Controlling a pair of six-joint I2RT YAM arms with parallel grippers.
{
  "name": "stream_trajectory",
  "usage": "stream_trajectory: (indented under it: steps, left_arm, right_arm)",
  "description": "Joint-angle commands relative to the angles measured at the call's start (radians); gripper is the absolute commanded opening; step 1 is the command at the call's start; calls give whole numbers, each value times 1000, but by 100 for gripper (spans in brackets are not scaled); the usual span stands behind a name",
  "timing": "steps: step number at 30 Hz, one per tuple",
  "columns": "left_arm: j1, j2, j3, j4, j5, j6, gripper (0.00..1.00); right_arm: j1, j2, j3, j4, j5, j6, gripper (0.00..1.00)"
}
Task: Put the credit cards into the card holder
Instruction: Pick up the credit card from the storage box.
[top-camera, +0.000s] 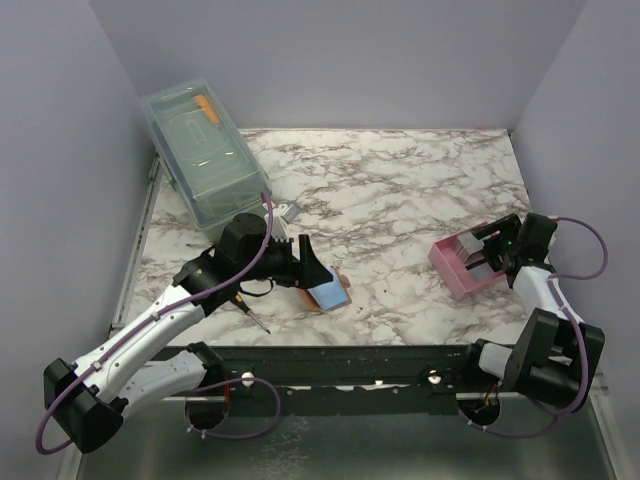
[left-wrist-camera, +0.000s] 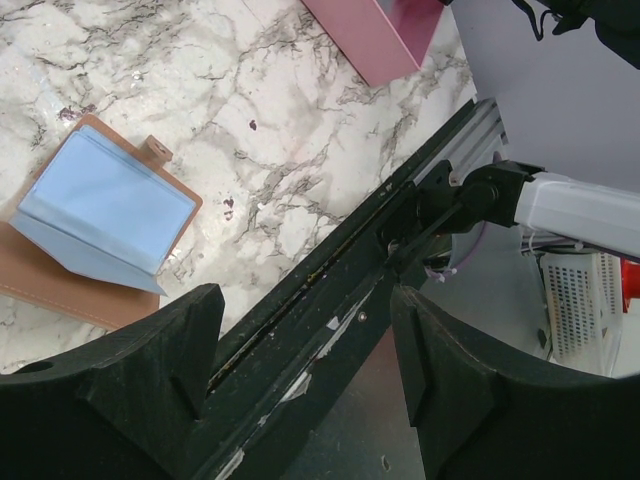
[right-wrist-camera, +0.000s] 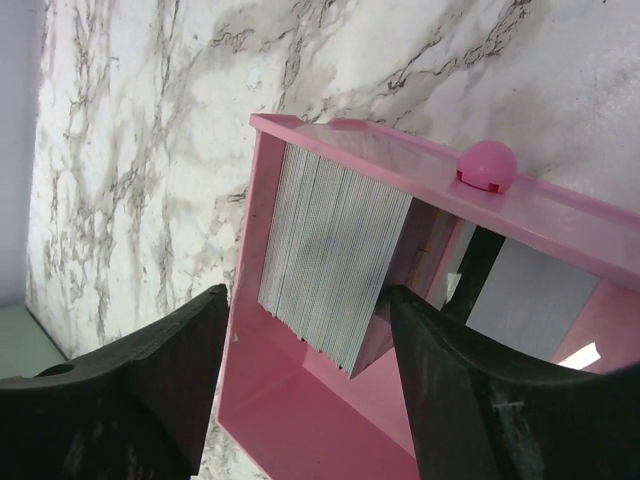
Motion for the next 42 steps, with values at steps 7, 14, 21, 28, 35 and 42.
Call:
stream_trajectory:
  steps: [7, 14, 21, 28, 35, 42]
  left_arm:
    - [3, -20, -15, 19, 28, 3, 75]
    - [3, -21, -18, 19, 28, 3, 75]
    - [3, -19, -17, 19, 30, 3, 75]
    - [3, -18, -17, 19, 30, 3, 75]
    - [3, -16, -16, 19, 31, 3, 75]
    - [3, -12, -15, 19, 33, 5, 75]
  right_arm:
    - [-16, 28, -13, 82, -43, 20, 60]
    - [-17, 18, -19, 90, -63, 27, 40]
    - [-18, 24, -16, 79, -64, 24, 25]
    - [-17, 40, -9, 74, -71, 12, 11]
    - [-17, 52, -7, 59, -54, -6, 22]
    - [-19, 73, -19, 60, -30, -15, 35]
